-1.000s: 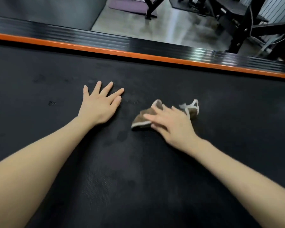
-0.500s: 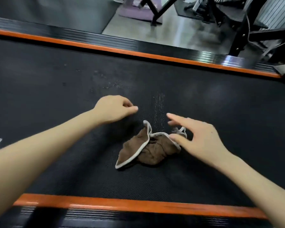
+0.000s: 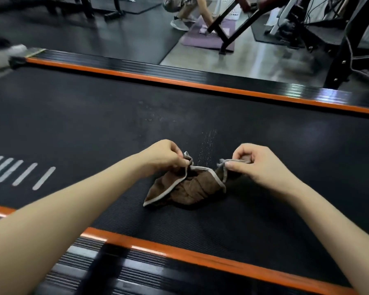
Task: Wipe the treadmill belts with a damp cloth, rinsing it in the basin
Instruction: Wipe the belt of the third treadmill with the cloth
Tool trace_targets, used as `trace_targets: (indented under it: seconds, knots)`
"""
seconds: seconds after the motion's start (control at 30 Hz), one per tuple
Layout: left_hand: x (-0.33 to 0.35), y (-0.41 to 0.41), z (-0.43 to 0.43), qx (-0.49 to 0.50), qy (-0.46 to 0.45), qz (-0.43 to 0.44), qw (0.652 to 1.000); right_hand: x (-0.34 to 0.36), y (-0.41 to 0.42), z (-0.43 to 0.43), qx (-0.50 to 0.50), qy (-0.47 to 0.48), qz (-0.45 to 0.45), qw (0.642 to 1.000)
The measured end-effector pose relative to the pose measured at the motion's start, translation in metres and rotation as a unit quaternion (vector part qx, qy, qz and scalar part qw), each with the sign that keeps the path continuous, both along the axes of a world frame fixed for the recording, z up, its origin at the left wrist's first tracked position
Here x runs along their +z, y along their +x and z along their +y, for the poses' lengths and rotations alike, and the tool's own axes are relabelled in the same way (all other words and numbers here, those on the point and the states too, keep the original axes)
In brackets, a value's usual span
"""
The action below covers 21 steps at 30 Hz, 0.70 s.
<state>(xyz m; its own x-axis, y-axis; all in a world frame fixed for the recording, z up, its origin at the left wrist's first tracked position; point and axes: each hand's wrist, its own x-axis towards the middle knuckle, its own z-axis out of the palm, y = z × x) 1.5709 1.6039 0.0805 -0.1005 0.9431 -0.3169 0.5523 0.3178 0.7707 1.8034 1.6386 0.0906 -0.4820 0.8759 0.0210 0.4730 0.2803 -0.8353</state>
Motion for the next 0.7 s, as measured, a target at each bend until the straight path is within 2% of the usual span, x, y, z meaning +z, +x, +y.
trace_targets:
  seconds: [0.17, 0.27, 0.37, 0.43, 0.53, 0.6, 0.7]
  knots:
    - [0.016, 0.003, 0.008, 0.044, 0.024, 0.046, 0.998, 0.022, -0.007, 0.011, 0.002, 0.108, -0.02, 0.994]
    - [0.043, -0.018, 0.024, 0.069, 0.077, 0.057, 0.993, 0.037, -0.019, 0.029, -0.034, 0.162, -0.021, 0.986]
    - [0.083, -0.046, 0.035, 0.124, 0.155, -0.013, 0.98, 0.063, -0.028, 0.043, -0.087, 0.211, 0.038, 0.973]
    - [0.103, -0.061, 0.034, 0.119, 0.194, -0.065, 0.972, 0.077, -0.026, 0.041, -0.102, 0.229, 0.076, 0.965]
    - [0.111, -0.078, 0.02, 0.014, 0.204, -0.11, 0.973, 0.081, -0.011, 0.022, -0.066, 0.228, 0.061, 0.969]
    - [0.109, -0.09, 0.004, -0.073, 0.18, -0.103, 0.976, 0.077, 0.002, 0.007, -0.012, 0.164, 0.052, 0.985]
    - [0.109, -0.105, -0.021, -0.198, 0.058, -0.052, 0.977, 0.074, 0.025, -0.011, 0.068, 0.034, 0.02, 0.997]
